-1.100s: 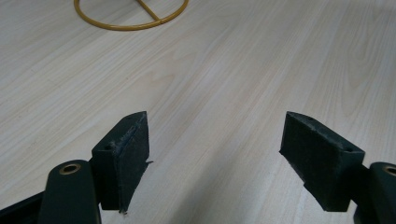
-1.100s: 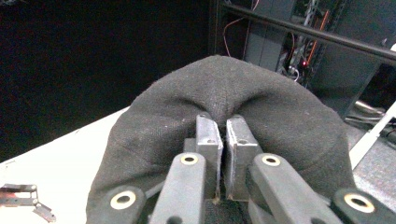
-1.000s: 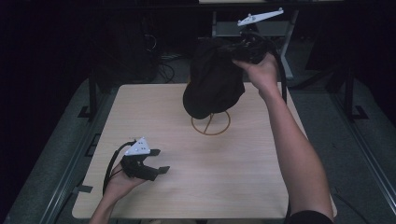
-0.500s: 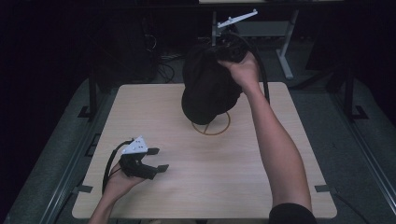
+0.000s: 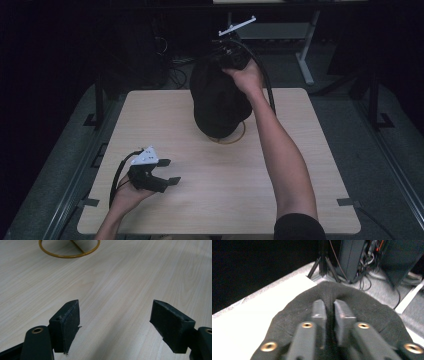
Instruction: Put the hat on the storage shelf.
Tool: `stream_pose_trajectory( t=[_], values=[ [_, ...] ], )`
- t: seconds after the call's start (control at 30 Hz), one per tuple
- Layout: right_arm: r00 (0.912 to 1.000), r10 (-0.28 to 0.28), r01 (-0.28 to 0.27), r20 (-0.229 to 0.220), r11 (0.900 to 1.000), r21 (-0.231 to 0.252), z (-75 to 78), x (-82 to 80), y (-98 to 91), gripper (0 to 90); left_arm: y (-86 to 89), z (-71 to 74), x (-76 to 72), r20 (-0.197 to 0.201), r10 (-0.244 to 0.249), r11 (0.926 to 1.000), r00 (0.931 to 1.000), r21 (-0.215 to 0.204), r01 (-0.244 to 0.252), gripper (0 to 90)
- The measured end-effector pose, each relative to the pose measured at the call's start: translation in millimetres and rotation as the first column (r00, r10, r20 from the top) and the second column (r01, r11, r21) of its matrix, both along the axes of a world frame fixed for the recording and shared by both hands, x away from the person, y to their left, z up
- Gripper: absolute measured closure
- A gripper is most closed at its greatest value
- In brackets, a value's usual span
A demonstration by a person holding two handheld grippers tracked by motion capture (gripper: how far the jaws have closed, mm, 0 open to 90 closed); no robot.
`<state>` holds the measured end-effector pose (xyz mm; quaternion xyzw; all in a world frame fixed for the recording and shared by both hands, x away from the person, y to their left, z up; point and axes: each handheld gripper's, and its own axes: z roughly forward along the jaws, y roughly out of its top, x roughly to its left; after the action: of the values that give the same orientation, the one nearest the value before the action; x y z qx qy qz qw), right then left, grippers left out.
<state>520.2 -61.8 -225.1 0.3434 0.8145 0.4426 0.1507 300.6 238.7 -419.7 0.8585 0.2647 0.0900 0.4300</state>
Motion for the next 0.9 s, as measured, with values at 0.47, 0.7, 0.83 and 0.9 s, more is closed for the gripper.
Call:
stream_pose_trajectory(
  t=[0.47, 0.7, 0.83, 0.9],
  values=[
    [0.9942, 0.013, -0.014, -0.107, 0.9999, -0.008, -12.1, 5.8, 1.6, 48.9, 3.1, 0.0, 0.0, 0.002, 0.015, 0.9999, 0.9999, -0.003, -0.015, 22.9],
    [0.9963, 0.025, -0.023, -0.082, 0.9994, 0.027, -11.1, -3.0, -9.2, 43.6, 6.8, -1.0, -0.4, 0.005, 0.022, 0.9997, 0.9997, -0.006, -0.022, 22.9],
    [0.9971, 0.029, -0.026, -0.07, 0.999, 0.035, -8.4, -6.2, -13.8, 42.3, 7.5, -0.6, 0.0, 0.006, 0.027, 0.9996, 0.9996, -0.012, -0.027, 22.9],
    [0.9969, 0.038, -0.035, -0.069, 0.9986, 0.039, -4.5, -10.8, -15.7, 40.9, 7.8, -1.5, -0.1, 0.003, 0.033, 0.9994, 0.9994, -0.013, -0.033, 22.9]
  ],
)
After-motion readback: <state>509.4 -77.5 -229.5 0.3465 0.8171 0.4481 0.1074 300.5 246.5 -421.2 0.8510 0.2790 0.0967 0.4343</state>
